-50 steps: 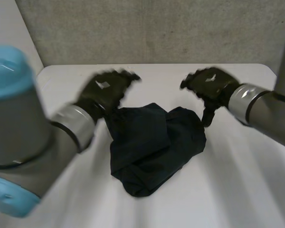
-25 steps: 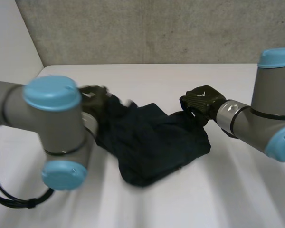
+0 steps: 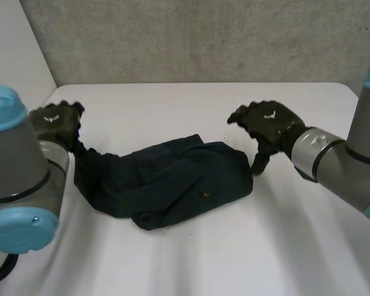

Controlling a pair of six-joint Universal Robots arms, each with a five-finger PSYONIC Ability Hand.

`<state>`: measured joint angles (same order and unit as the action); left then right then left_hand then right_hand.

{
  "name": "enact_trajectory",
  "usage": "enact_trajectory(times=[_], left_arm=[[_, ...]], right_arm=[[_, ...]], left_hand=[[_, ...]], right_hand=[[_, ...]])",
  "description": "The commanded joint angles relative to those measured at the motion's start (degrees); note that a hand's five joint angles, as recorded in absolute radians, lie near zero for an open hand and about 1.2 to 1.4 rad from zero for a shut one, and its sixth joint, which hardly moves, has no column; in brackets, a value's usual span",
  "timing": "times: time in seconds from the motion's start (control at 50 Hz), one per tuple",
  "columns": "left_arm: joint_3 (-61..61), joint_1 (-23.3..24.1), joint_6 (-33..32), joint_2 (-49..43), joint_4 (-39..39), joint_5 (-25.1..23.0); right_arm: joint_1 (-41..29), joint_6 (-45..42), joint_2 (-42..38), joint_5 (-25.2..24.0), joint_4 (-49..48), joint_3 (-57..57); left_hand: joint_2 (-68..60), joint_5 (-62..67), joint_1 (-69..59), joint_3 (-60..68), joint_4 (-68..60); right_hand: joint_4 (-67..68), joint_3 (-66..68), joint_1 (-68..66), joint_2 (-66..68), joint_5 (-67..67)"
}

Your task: Fold the shorts.

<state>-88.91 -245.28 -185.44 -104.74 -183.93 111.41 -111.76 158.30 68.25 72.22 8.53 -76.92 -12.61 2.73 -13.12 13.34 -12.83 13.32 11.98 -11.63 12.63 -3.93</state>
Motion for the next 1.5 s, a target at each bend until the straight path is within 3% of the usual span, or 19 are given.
enact_trajectory(times=[0.02,0.08,0.16,0.36,0.44,0.46,0.5,0.54,0.6,0.66,0.74,0.86,1.06,1.22,1.32,1.5], left_arm=[[1.8,1.6,-0.2,2.7,0.9,-6.5],[2.4,3.9,-0.2,1.9,2.4,-13.1],[3.7,5.9,-0.3,-2.6,5.7,-17.4],[9.3,11.7,-3.8,-14.3,12.6,-15.7],[10.9,11.8,-6.1,-16.6,12.3,-12.5],[12.0,11.8,-6.6,-17.1,11.5,-10.9],[14.0,11.7,-6.9,-17.3,9.8,-9.0],[17.4,11.3,-7.1,-17.4,6.2,-6.7],[21.1,10.2,-8.2,-17.2,2.3,-5.3],[26.4,5.7,-11.6,-16.2,-3.5,-4.6],[30.3,1.8,-14.2,-13.3,-13.0,-4.5],[27.7,1.7,-12.0,-8.1,-28.2,-4.6],[9.2,1.9,-3.9,-4.4,-28.4,-4.9],[-3.4,1.0,3.4,-6.3,-18.1,-4.6],[-7.1,1.2,9.4,-8.6,-8.5,-4.7],[-13.6,0.3,11.9,-2.4,-1.8,-4.8]], right_arm=[[-0.6,5.2,-6.0,1.0,2.6,8.3],[-0.7,5.6,-10.6,0.6,8.4,13.8],[-1.0,5.8,-16.7,-0.6,14.2,20.7],[-2.6,5.3,-26.6,-1.5,19.7,30.6],[-3.6,5.0,-28.6,-1.6,19.6,32.2],[-3.8,4.7,-29.1,-1.6,19.2,32.8],[-3.7,4.3,-29.4,-1.2,18.6,34.0],[-3.7,2.7,-29.6,-0.9,16.6,37.7],[-3.7,1.3,-29.4,0.7,13.0,42.1],[-3.8,0.7,-28.1,3.5,5.9,46.7],[-3.8,1.4,-23.4,5.2,-7.2,47.7],[-4.2,3.5,-15.4,5.5,-25.3,39.3],[-4.6,4.6,-8.7,1.3,-28.3,19.6],[-4.0,-1.5,-7.4,0.9,-25.8,2.1],[-3.8,-11.8,-8.9,0.0,-22.8,-7.3],[-3.8,-18.7,-7.3,-2.5,-21.0,-16.6]], left_hand=[[-0.6,0.5,-0.1,-0.1,-0.4],[-0.6,0.5,-0.1,-0.1,-0.4],[-0.3,0.2,0.2,-0.4,-0.1],[-2.1,2.0,-1.6,1.4,-1.9],[-26.0,25.8,-25.4,25.2,-25.7],[-40.5,40.4,-40.0,39.8,-40.3],[-52.6,52.4,-52.0,51.8,-52.3],[-62.8,62.7,-62.3,62.1,-62.6],[-63.5,63.4,-63.0,62.8,-63.3],[-63.2,63.1,-62.7,62.5,-63.0],[-63.0,62.9,-62.5,62.3,-62.8],[-63.0,62.9,-62.5,62.3,-62.8],[-55.5,55.4,-55.0,54.7,-55.3],[-44.9,44.8,-44.4,44.2,-44.7],[-36.8,36.7,-36.3,36.1,-36.6],[-25.5,25.4,-25.0,24.8,-25.3]], right_hand=[[-3.3,-2.0,1.6,-2.6,3.9],[-3.3,-2.0,1.6,-2.6,3.9],[-3.3,-2.0,1.6,-2.6,3.9],[-2.4,-1.1,0.7,-1.7,3.0],[24.8,26.1,-26.5,25.5,-24.1],[44.7,46.0,-46.4,45.4,-44.1],[66.6,67.9,-68.3,67.3,-66.0],[66.7,68.0,-68.4,67.4,-66.1],[66.7,68.0,-68.4,67.4,-66.1],[66.7,68.0,-68.4,67.4,-66.1],[66.7,68.0,-68.4,67.4,-66.1],[66.7,68.0,-68.4,67.4,-66.1],[66.7,68.0,-68.4,67.4,-66.1],[66.7,68.0,-68.4,67.4,-66.1],[66.7,68.0,-68.4,67.4,-66.1],[66.7,68.0,-68.4,67.4,-66.1]])
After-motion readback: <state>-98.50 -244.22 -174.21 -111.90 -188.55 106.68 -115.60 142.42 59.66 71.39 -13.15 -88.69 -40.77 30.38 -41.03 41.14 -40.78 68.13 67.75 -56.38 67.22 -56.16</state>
